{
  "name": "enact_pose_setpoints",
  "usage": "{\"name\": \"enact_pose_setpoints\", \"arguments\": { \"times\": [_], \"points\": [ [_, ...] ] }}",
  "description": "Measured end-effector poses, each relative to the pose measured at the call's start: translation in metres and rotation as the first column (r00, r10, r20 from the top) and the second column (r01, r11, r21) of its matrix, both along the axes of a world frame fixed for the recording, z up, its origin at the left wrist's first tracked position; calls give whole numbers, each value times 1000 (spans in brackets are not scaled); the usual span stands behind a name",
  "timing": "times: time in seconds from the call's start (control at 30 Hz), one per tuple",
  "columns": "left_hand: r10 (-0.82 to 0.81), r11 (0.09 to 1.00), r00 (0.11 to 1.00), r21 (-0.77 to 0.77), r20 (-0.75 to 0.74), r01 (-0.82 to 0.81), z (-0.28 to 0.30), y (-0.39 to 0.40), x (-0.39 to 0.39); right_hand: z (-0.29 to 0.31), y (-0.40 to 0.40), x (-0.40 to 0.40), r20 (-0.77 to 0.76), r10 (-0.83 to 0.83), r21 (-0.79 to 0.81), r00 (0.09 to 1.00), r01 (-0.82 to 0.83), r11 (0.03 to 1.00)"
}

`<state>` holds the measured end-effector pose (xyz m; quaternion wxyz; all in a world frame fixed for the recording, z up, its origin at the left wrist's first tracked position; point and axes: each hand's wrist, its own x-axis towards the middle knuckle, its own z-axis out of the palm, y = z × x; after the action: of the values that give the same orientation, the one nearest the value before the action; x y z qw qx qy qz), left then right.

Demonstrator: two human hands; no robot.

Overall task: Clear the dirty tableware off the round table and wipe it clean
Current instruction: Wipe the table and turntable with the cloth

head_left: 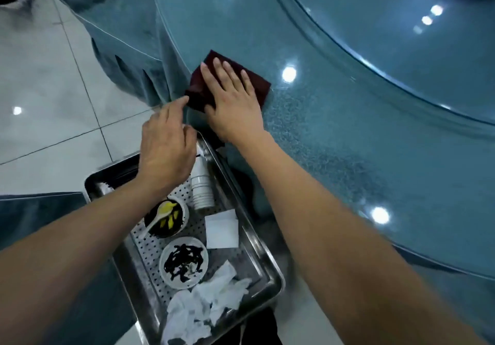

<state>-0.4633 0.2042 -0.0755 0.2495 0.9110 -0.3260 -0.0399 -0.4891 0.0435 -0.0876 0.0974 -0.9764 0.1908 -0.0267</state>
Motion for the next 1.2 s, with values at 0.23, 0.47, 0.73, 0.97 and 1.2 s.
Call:
{"name": "enact_pose_setpoints", "arguments": {
  "times": [0.23, 0.47, 0.73, 0.97, 1.2],
  "points": [
    [-245, 969, 967, 25, 63, 244, -6, -38, -36, 7, 7, -283, -32, -383, -2, 923, 383, 924],
    [-430, 886, 898, 235, 91, 400, -30, -47, -62, 2, -15, -278, -16, -708, -8, 706, 708, 706],
    [-474, 857, 870, 299, 137, 420, -24, -39, -52, -3, -8, -125, 12, -294, 77, 956, 293, 953],
    [-390, 880, 919, 318, 54, 354, -18, -47, -67, -1, -132, -321, -9, -706, -17, 708, 706, 708],
    [-354, 845, 935, 436, 23, 309, -9, -52, -72, 3, -110, -363, -29, -830, 34, 557, 831, 556]
  ]
}}
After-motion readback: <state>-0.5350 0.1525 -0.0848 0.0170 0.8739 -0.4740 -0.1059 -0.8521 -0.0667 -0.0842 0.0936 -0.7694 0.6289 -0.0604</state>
